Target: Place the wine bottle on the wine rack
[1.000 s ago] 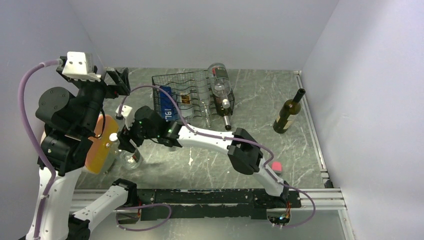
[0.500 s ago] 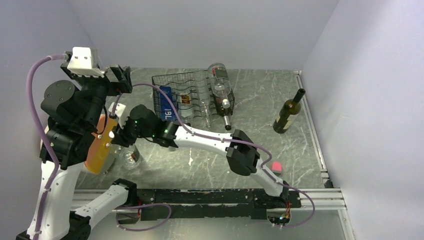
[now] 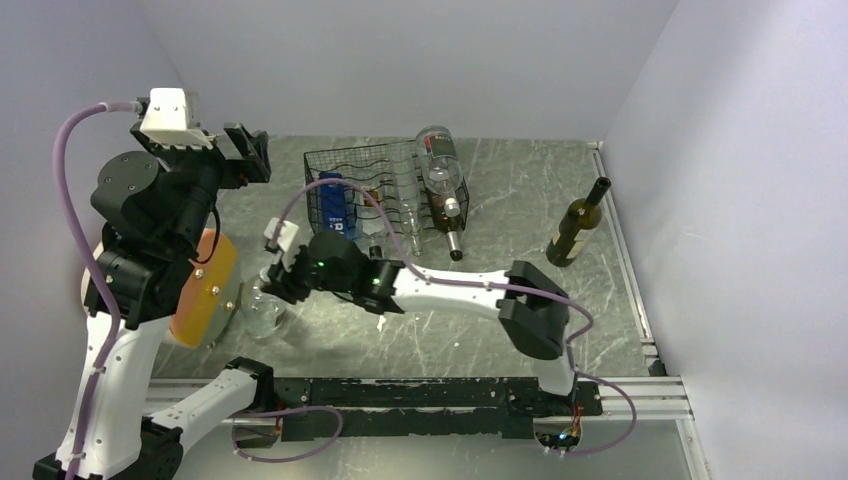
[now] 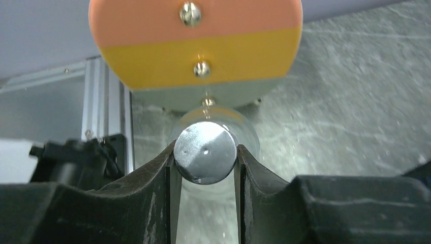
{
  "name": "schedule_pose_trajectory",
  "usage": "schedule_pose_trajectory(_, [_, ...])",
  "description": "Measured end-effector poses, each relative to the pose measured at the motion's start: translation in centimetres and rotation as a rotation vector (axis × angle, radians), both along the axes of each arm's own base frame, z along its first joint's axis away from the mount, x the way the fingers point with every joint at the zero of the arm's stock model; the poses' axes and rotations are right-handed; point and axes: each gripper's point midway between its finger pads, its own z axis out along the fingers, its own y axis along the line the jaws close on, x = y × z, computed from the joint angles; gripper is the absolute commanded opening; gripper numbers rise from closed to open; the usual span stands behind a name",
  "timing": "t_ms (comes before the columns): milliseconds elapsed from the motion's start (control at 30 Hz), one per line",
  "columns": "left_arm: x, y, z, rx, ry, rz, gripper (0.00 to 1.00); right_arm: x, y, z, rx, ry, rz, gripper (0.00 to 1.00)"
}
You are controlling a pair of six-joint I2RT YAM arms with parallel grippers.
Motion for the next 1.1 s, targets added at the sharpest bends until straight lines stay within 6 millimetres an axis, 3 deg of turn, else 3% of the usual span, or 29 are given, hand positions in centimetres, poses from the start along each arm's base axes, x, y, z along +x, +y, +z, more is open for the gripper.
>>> schedule_pose_trajectory(100, [0.4, -0.5, -0.8, -0.011, 0.020, -0.015, 0.97, -0.2, -3.1, -0.5, -0.013, -0.002, -0.036, 0.00])
schedule_pose_trajectory(267, [1.8, -1.7, -3.9, -0.032, 0.102, -0.048, 0.97, -1.0, -7.6, -2.1, -0.030, 0.003, -0.073, 0.00])
schedule_pose_trajectory(500, [3.2, -2.4, -7.1, -0.041, 0.185, -0.051, 0.97, -2.8, -13.7, -6.1, -0.111, 0.045, -0.095, 0.00])
schedule_pose_trajectory(767, [3.4, -3.1, -9.9, -0.088, 0.254, -0.062, 0.97, -4.5, -18.1, -10.0, -0.264, 0.111, -0.083, 0.00])
schedule_pose_trajectory(1100, [3.4, -3.7, -18.0, -0.137, 0.467, -0.039, 0.97, -6.0, -22.2, -15.7, -0.442, 0.192, -0.100, 0.00])
